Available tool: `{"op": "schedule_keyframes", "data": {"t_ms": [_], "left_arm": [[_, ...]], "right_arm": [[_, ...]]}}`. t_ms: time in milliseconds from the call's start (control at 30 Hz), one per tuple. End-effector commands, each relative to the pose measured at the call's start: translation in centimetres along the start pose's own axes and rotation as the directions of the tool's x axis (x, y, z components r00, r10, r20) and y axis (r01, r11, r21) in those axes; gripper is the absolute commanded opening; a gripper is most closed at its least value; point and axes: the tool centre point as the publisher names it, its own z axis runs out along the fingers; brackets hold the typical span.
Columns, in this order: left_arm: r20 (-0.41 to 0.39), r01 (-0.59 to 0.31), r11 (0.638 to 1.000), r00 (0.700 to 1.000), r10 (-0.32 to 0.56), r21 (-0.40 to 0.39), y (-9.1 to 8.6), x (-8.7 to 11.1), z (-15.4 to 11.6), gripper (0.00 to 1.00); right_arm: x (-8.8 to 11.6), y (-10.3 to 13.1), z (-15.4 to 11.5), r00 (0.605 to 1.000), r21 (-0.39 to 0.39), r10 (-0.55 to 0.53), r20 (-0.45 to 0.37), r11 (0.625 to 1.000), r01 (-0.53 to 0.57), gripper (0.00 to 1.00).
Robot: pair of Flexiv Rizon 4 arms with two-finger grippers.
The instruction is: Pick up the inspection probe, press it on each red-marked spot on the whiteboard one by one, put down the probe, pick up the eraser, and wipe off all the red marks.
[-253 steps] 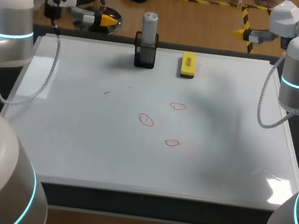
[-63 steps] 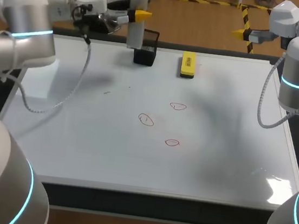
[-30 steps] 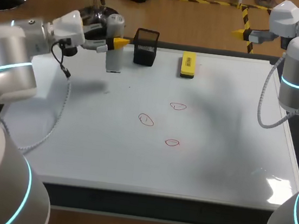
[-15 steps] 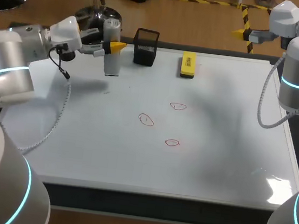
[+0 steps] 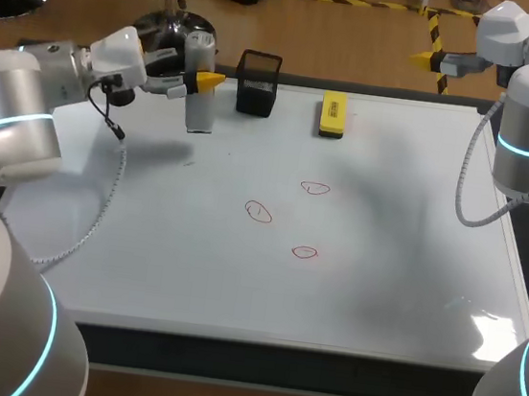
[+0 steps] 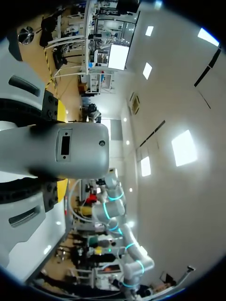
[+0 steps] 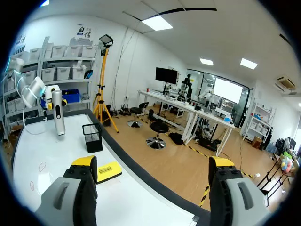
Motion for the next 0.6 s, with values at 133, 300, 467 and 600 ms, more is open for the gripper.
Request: {"op": "schedule_keyframes", "data": {"t_ms": [133, 300, 467, 600], "left_arm": [[0.000, -0.001, 1.000, 1.000, 0.001, 0.003, 0.0, 0.0, 0.1, 0.00], [0.000, -0.001, 1.000, 1.000, 0.001, 0.003, 0.0, 0.0, 0.1, 0.00], [0.000, -0.001, 1.000, 1.000, 0.001, 0.003, 0.0, 0.0, 0.1, 0.00], [0.000, -0.001, 1.000, 1.000, 0.001, 0.003, 0.0, 0.0, 0.1, 0.00]], "right_arm": [[-0.5, 0.7, 0.6, 0.992, 0.022, -0.080, -0.093, 0.996, 0.082, 1.00], [0.3, 1.8, 2.0, 0.943, 0.043, -0.198, -0.267, 0.975, 0.217, 1.00], [1.6, 2.5, 3.7, 0.822, 0.053, -0.326, -0.467, 0.917, 0.394, 1.00], [3.4, 2.9, 5.2, 0.644, 0.029, -0.401, -0.651, 0.836, 0.549, 1.00]]}}
